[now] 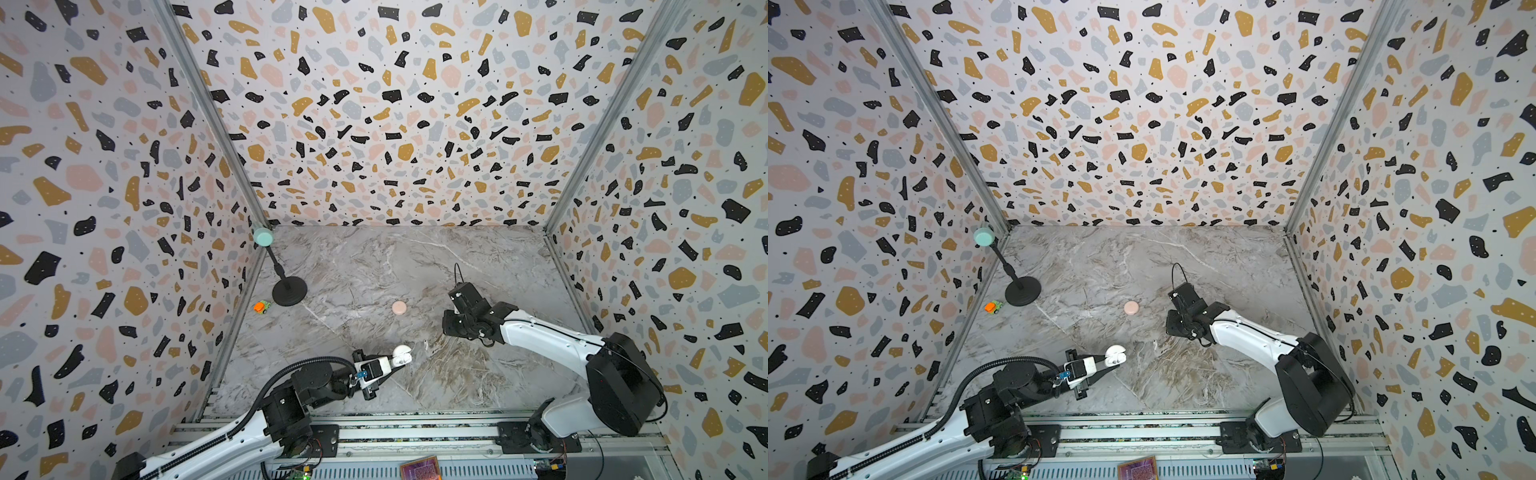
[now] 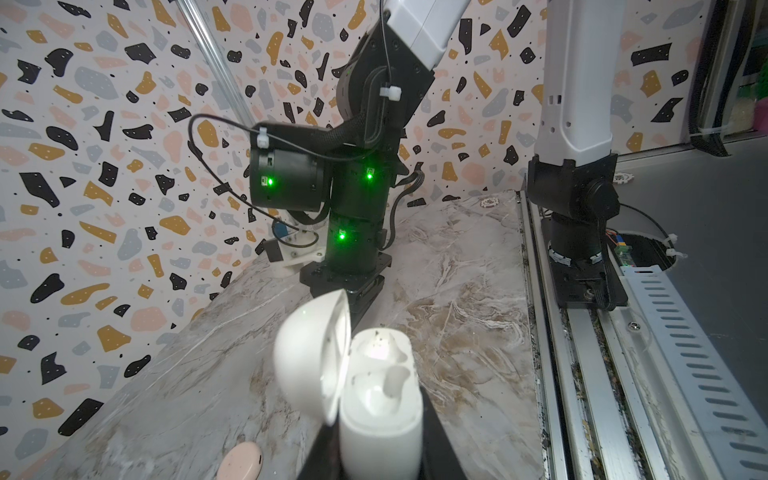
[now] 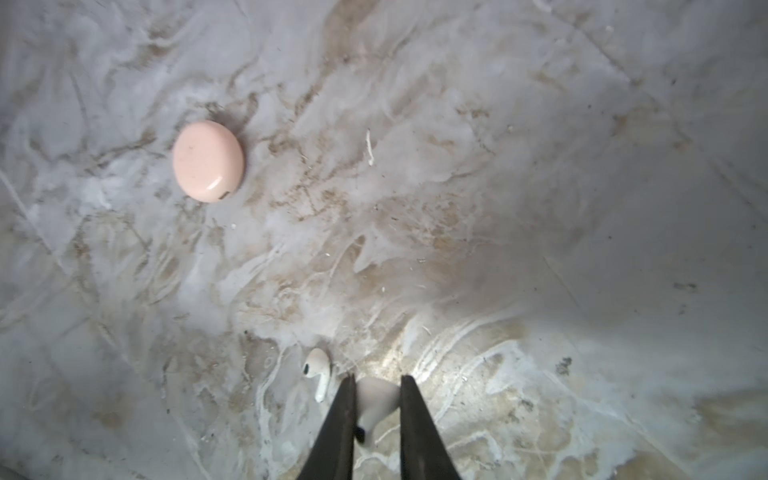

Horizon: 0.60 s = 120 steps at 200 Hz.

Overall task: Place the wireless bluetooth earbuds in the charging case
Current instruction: 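Carry the earbud toward the open white case held by the left gripper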

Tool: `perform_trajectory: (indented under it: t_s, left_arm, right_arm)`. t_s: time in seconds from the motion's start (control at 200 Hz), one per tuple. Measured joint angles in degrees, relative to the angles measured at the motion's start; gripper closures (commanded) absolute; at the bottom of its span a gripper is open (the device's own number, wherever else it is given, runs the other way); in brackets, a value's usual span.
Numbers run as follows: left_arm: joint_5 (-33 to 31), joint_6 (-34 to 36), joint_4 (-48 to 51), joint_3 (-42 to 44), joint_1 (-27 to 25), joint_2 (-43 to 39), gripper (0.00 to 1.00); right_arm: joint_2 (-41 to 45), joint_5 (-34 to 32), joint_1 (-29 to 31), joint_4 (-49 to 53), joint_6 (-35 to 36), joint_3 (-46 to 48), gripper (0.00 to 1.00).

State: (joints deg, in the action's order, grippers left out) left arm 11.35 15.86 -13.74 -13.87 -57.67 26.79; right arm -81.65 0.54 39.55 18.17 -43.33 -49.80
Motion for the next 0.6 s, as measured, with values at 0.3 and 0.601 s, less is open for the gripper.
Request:
perform_trajectory:
  t_s: [0.3, 0.601]
  left_arm:
    - [-2.69, -0.63, -0.04, 0.0, 0.0, 1.14, 1.0]
    - [-10.25, -4.17, 0.0, -0.52, -0.04, 6.27, 1.0]
  right_arm:
    - [7.98, 1.44, 1.14, -3.78, 0.83, 2.8, 0.8]
    - [12.81, 2.73, 2.56, -6.03, 1.66, 3.06, 0.8]
